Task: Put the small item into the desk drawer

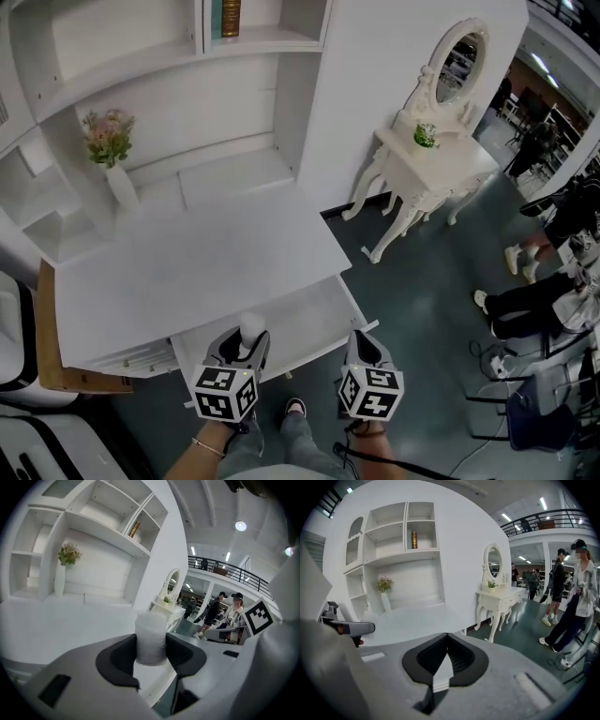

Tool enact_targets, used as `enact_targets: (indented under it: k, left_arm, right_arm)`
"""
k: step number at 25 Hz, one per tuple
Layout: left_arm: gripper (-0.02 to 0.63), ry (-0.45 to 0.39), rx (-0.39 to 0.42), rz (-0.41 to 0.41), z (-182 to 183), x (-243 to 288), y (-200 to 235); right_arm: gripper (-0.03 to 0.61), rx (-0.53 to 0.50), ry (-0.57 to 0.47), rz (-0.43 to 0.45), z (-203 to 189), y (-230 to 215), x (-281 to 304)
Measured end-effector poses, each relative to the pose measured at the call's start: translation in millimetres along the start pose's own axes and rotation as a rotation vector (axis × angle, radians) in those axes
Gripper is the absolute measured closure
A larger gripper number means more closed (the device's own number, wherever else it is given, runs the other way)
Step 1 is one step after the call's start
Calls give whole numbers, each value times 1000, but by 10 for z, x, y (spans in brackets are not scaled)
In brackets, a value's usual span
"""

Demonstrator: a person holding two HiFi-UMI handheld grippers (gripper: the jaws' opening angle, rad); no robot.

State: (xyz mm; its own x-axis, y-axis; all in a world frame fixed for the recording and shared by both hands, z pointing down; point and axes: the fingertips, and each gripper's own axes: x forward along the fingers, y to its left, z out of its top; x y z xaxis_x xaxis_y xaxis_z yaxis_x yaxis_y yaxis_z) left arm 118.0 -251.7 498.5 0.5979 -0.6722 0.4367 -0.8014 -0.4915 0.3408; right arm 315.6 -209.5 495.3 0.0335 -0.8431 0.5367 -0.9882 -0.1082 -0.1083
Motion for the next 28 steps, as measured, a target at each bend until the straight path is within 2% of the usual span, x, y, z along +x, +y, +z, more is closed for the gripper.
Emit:
enact_targets:
  k: [11, 19, 28]
  left_arm:
    - [434, 122, -62, 44, -670, 62, 238]
    - [434, 175, -85, 66, -867, 134, 430]
    - [434, 249, -146, 96, -1076, 484, 805]
  right_arm:
    - [574, 14, 108, 17, -546, 47, 242]
    - [574, 18, 131, 23, -644, 108, 402]
    - [574, 12, 153, 41, -676, 150, 739]
